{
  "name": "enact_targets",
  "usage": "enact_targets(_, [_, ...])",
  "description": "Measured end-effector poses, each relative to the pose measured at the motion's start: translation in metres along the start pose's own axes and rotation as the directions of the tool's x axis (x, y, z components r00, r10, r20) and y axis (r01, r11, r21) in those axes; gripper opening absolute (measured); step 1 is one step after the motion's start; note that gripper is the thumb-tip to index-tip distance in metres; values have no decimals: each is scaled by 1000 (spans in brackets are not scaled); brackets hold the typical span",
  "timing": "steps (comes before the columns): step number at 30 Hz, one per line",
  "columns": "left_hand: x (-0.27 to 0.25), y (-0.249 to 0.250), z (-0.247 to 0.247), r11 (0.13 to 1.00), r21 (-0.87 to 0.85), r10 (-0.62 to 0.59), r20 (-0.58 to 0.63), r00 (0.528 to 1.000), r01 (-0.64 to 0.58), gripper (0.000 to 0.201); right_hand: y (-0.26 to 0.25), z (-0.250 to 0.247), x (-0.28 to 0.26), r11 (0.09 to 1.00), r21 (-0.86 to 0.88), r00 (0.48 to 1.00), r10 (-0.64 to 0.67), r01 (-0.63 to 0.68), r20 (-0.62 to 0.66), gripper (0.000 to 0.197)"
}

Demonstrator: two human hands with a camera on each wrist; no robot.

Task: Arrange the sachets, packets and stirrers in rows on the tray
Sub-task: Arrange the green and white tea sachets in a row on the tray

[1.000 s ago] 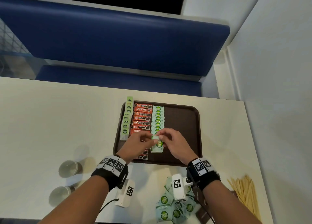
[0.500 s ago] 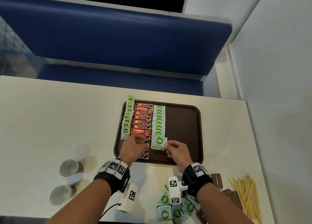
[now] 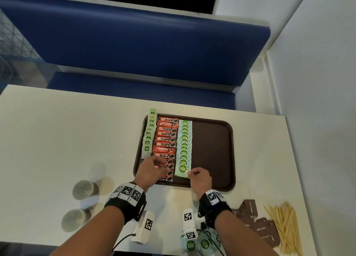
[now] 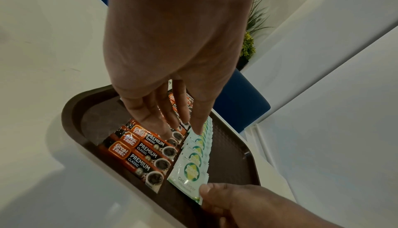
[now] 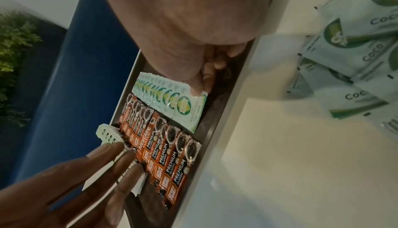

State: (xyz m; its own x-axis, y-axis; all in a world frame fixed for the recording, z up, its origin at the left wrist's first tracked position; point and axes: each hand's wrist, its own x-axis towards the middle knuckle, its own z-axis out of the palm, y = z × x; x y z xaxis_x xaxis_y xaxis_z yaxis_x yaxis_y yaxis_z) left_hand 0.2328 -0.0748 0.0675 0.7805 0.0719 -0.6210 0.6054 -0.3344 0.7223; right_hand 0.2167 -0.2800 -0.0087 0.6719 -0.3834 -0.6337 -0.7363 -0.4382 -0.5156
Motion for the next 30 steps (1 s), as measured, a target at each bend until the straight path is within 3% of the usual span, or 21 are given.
enact_targets(30, [-3, -2, -4, 1000, 18, 8, 31, 999, -9, 29, -1, -6, 0, 994, -92, 996, -67, 63, -50, 11])
